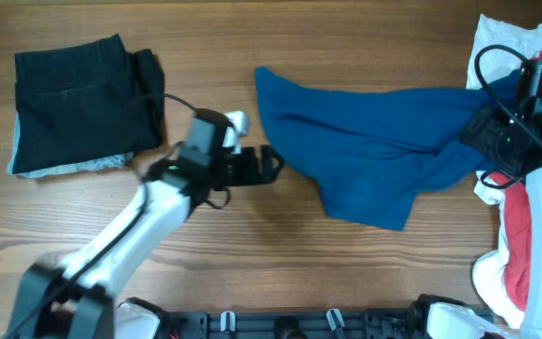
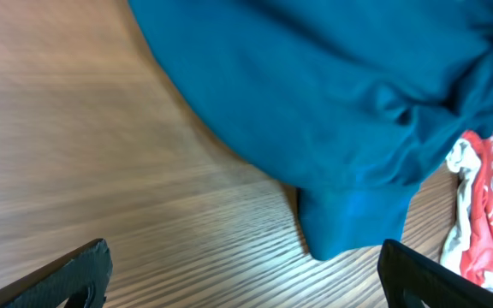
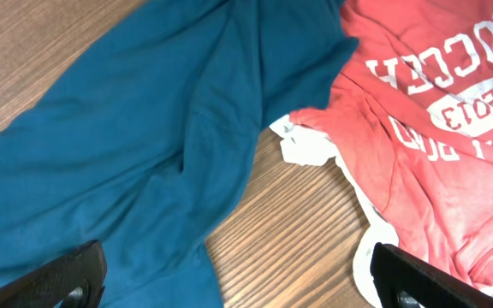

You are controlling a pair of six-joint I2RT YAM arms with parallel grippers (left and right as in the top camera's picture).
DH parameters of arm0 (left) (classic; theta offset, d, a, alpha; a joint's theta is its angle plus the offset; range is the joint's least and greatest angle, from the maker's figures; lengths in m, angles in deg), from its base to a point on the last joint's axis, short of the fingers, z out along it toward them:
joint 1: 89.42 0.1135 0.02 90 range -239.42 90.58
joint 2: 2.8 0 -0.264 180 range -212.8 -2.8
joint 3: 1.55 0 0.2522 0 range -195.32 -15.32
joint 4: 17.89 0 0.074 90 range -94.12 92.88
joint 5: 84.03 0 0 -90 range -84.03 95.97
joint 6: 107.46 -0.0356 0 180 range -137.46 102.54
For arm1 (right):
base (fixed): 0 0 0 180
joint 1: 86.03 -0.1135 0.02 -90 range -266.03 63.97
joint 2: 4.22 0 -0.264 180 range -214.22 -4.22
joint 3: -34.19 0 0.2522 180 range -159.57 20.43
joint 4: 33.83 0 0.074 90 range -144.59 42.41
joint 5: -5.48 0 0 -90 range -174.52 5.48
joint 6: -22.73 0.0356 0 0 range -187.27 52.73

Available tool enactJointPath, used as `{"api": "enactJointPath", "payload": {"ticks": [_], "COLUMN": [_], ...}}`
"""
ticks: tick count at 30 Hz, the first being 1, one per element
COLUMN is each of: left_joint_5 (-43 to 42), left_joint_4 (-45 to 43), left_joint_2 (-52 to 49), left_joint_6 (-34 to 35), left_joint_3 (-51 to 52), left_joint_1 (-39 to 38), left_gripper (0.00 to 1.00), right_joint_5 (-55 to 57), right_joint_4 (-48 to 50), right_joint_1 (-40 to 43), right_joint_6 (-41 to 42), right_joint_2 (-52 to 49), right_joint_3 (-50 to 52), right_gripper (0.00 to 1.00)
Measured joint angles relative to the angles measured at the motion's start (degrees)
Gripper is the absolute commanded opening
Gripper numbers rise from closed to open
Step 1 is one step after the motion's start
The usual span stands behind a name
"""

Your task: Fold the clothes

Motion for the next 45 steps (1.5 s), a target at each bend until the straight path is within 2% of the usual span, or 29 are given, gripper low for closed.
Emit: {"api": "enactJointPath", "payload": {"ticks": [5,8,12,15,17,18,19,20,21,26,28,31,33,35,36,37,38,39,42,45], "left_joint_5": [-0.44,-0.81,0.63,4.20,6.16,6.97,7.50,7.93,8.41,9.16,8.92,8.66,8.22,8.15,8.52,8.92,8.76,8.76,7.02,2.21], "left_joint_4": [-10.60,-22.03,-35.76,-39.65,-39.87,-39.87,-39.89,-39.87,-39.78,-36.28,-31.10,-20.96,-15.43,-13.38,-13.38,-13.44,-13.57,-13.51,-8.72,-0.28], "left_joint_2": [-12.81,-18.25,-22.05,-22.82,-23.02,-23.06,-23.06,-23.06,-23.08,-23.08,-22.38,-17.11,-9.73,0.33,5.70,7.65,10.56,11.26,10.93,8.94], "left_joint_6": [14.25,22.45,26.21,27.26,27.71,27.89,27.91,28.13,28.15,27.98,26.27,20.65,15.87,11.30,9.03,8.09,6.56,5.66,4.22,3.56], "left_joint_3": [-0.13,-0.42,-0.46,-0.48,-0.46,-0.46,-0.46,-0.46,-0.48,-0.46,-0.59,-0.26,-0.22,-0.26,-0.39,-0.59,-0.63,-0.68,-0.76,-0.72], "left_joint_1": [-7.21,-10.84,-13.92,-16.28,-17.46,-17.86,-17.97,-18.01,-18.01,-17.68,-16.06,-10.40,-3.74,6.21,12.76,15.61,21.75,24.90,31.26,31.80], "left_gripper": [0.99,0.89,0.77,0.65,0.56,0.47,0.37,0.14,0.04,0.04,0.04,0.04,0.04,0.08,0.29,0.68,0.93,1.00,1.00,1.00], "right_joint_5": [-0.17,-0.17,-0.20,-0.24,-0.39,-0.42,-0.42,-0.42,-0.42,-0.44,-0.55,-0.61,-0.87,-1.38,-1.51,-1.64,-1.68,-1.68,-1.70,-1.70], "right_joint_4": [-0.24,-0.26,-0.42,-0.63,-0.68,-0.68,-0.68,-0.68,-0.70,-1.18,-1.33,-1.27,-1.07,-0.98,-0.87,-0.90,-0.87,-0.85,-0.87,-0.87], "right_joint_1": [0.00,0.00,0.00,0.00,0.00,0.00,0.00,0.00,0.00,0.00,0.00,0.00,0.00,0.00,0.00,0.00,0.00,0.02,0.02,0.00], "right_joint_6": [-0.61,-0.85,-0.85,-0.85,-0.85,-0.85,-0.85,-0.85,-0.85,-1.05,-1.27,-1.51,-1.55,-1.95,-1.99,-2.12,-2.16,-2.16,-2.21,-2.36], "right_joint_2": [0.00,0.00,0.00,0.00,0.00,0.00,0.00,0.00,0.00,0.00,0.00,0.00,0.00,0.00,0.00,0.00,0.00,0.00,0.00,0.00], "right_joint_3": [0.00,0.00,0.00,0.00,0.00,0.00,0.00,0.00,0.00,0.00,0.00,0.00,0.00,0.00,0.00,0.00,0.00,0.00,0.00,0.00], "right_gripper": [1.00,1.00,1.00,1.00,1.00,1.00,1.00,1.00,1.00,1.00,1.00,1.00,1.00,1.00,1.00,1.00,1.00,1.00,0.99,1.00]}}
